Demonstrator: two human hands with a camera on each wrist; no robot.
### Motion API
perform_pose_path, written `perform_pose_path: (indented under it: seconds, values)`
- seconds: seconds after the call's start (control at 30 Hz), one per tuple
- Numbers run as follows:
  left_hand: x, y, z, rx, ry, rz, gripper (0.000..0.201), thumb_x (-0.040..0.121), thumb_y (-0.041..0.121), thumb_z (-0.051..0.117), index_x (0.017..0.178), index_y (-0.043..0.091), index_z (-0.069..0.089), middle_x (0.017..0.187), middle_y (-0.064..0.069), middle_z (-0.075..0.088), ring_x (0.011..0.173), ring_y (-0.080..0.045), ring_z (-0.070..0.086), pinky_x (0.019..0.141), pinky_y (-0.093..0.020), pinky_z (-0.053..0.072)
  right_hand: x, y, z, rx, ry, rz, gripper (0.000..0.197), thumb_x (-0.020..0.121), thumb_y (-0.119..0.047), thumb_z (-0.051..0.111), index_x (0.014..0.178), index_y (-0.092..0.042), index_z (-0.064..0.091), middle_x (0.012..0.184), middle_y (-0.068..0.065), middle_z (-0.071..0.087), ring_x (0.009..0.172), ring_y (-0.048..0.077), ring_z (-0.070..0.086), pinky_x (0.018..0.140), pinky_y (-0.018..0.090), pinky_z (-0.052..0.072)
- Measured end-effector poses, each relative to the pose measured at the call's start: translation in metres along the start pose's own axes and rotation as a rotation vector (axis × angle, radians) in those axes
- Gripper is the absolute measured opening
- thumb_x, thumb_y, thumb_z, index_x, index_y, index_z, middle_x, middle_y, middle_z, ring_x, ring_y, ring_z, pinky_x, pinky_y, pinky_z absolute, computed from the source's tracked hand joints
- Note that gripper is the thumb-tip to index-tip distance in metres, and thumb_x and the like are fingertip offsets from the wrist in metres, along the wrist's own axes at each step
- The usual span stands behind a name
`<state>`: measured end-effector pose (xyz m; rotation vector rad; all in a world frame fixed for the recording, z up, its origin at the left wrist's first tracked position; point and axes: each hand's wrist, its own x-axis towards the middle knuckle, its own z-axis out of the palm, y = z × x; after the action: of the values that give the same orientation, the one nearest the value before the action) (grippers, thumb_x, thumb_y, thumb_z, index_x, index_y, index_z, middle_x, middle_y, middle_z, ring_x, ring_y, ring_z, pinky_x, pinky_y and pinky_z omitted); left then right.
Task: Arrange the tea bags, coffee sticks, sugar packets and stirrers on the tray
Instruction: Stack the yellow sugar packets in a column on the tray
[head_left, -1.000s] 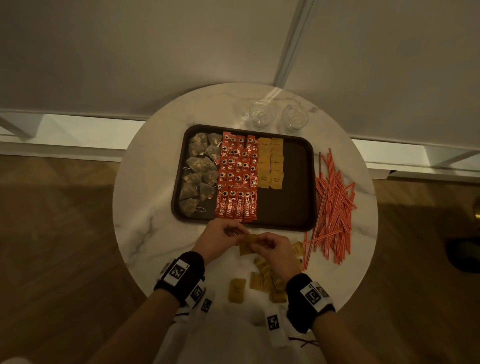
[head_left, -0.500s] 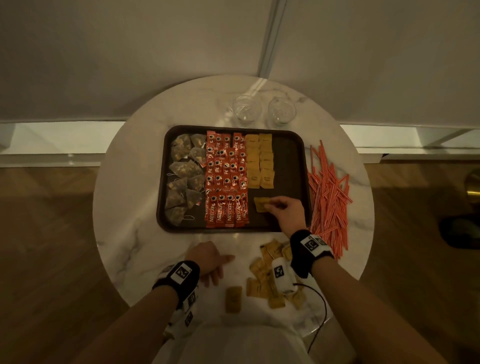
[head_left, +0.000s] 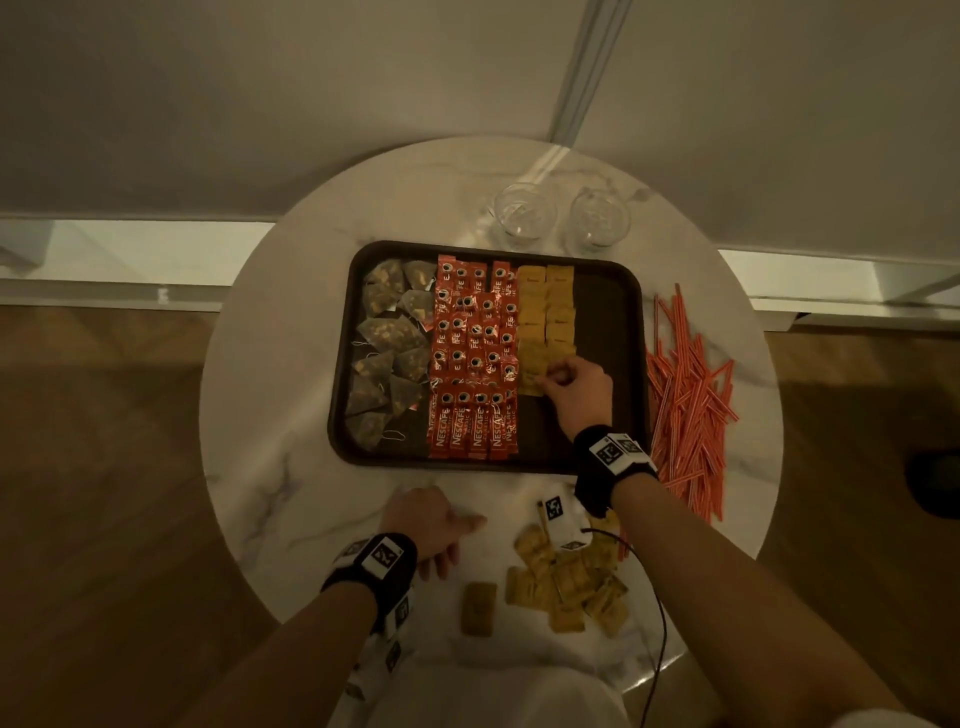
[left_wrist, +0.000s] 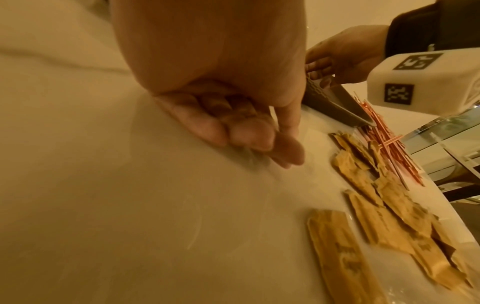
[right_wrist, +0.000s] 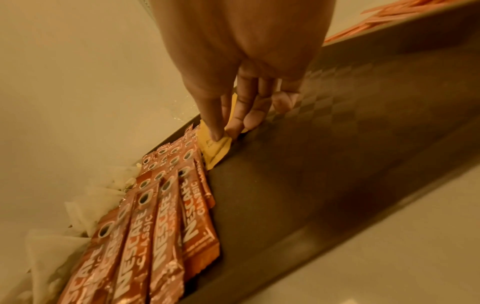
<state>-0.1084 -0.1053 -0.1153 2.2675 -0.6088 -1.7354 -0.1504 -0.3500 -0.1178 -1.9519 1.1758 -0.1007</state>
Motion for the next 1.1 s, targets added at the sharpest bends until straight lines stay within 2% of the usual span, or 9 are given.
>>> perform_pose_path:
  seconds: [0.13, 0.27, 0.47, 0.57, 0.77, 0.87, 0.93, 1.0, 1.1]
  values:
    - [0.003, -0.003, 0.002, -0.003, 0.007, 0.007, 0.061, 0.090, 0.065, 0.052, 0.067, 0.013, 0.071, 0.057, 0.002, 0.070, 0.043, -0.008, 0.061, 0.047, -0.015, 0.044, 0.002, -0.002, -0.001, -0.054, 0.000, -0.023, 0.017, 0.082, -0.023, 0.078, 0.087, -0.026, 0.062, 0.082, -0.004, 0.066, 0.077, 0.014, 0.064, 0.076, 0.040, 0.058]
    - [0.006, -0.004, 0.003, 0.016, 0.031, 0.016, 0.061, 0.091, 0.065, 0.051, 0.065, 0.013, 0.070, 0.053, 0.003, 0.068, 0.040, -0.007, 0.059, 0.043, -0.013, 0.041, 0.003, -0.003, -0.002, -0.084, 0.014, -0.041, 0.017, 0.083, -0.025, 0.077, 0.092, -0.024, 0.062, 0.081, -0.004, 0.063, 0.075, 0.013, 0.062, 0.074, 0.039, 0.058]
    - [0.006, -0.002, 0.001, 0.034, 0.025, 0.014, 0.063, 0.092, 0.065, 0.050, 0.067, 0.011, 0.072, 0.053, 0.003, 0.068, 0.039, -0.007, 0.058, 0.050, -0.018, 0.044, 0.005, -0.012, -0.005, -0.205, 0.015, -0.050, 0.018, 0.085, -0.029, 0.074, 0.088, -0.019, 0.060, 0.076, -0.008, 0.056, 0.076, 0.015, 0.059, 0.071, 0.038, 0.054]
    - [0.003, 0.000, -0.001, 0.041, 0.014, 0.033, 0.063, 0.092, 0.064, 0.050, 0.066, 0.010, 0.072, 0.055, 0.002, 0.069, 0.040, -0.008, 0.059, 0.052, -0.020, 0.047, -0.002, -0.014, -0.009, -0.160, 0.021, -0.058, 0.018, 0.085, -0.028, 0.074, 0.088, -0.017, 0.061, 0.076, -0.008, 0.056, 0.073, 0.013, 0.058, 0.068, 0.034, 0.051]
    - [-0.003, 0.000, -0.001, 0.047, 0.018, 0.048, 0.062, 0.093, 0.063, 0.050, 0.068, 0.011, 0.074, 0.058, 0.002, 0.071, 0.043, -0.010, 0.061, 0.061, -0.026, 0.057, -0.060, -0.009, -0.014, 0.056, -0.036, -0.080, 0.012, 0.090, -0.023, 0.069, 0.085, -0.014, 0.062, 0.075, -0.001, 0.060, 0.064, 0.006, 0.051, 0.061, 0.020, 0.043]
    - [-0.006, -0.006, 0.001, -0.018, -0.008, 0.067, 0.049, 0.095, 0.050, 0.057, 0.073, 0.010, 0.073, 0.063, -0.001, 0.073, 0.050, -0.015, 0.065, 0.065, -0.029, 0.057, -0.107, -0.001, -0.017, 0.073, -0.160, -0.079, 0.012, 0.093, -0.024, 0.066, 0.086, -0.015, 0.065, 0.078, -0.001, 0.062, 0.069, 0.007, 0.054, 0.064, 0.018, 0.045]
    - [-0.013, -0.010, 0.006, 0.044, 0.023, 0.161, 0.034, 0.093, 0.042, 0.062, 0.081, 0.013, 0.074, 0.071, -0.001, 0.074, 0.064, -0.018, 0.069, 0.068, -0.030, 0.058, -0.136, 0.011, -0.019, 0.026, -0.281, -0.054, 0.013, 0.094, -0.027, 0.064, 0.088, -0.016, 0.067, 0.079, -0.004, 0.063, 0.072, 0.006, 0.056, 0.066, 0.017, 0.044]
    - [-0.023, -0.014, 0.014, 0.285, 0.095, 0.318, 0.023, 0.091, 0.042, 0.065, 0.097, 0.021, 0.074, 0.090, 0.004, 0.072, 0.081, -0.013, 0.065, 0.077, -0.029, 0.054, -0.160, 0.028, -0.018, -0.038, -0.386, -0.068, 0.015, 0.095, -0.030, 0.062, 0.087, -0.019, 0.069, 0.080, -0.005, 0.066, 0.076, 0.008, 0.060, 0.069, 0.020, 0.045]
    - [-0.034, -0.018, 0.034, 0.498, 0.165, 0.511, 0.032, 0.090, 0.045, 0.064, 0.116, 0.028, 0.064, 0.110, 0.007, 0.061, 0.091, -0.010, 0.056, 0.078, -0.028, 0.047, -0.187, 0.050, -0.014, -0.096, -0.479, -0.070, 0.018, 0.096, -0.030, 0.060, 0.079, -0.030, 0.064, 0.077, -0.006, 0.064, 0.071, 0.008, 0.058, 0.068, 0.022, 0.045]
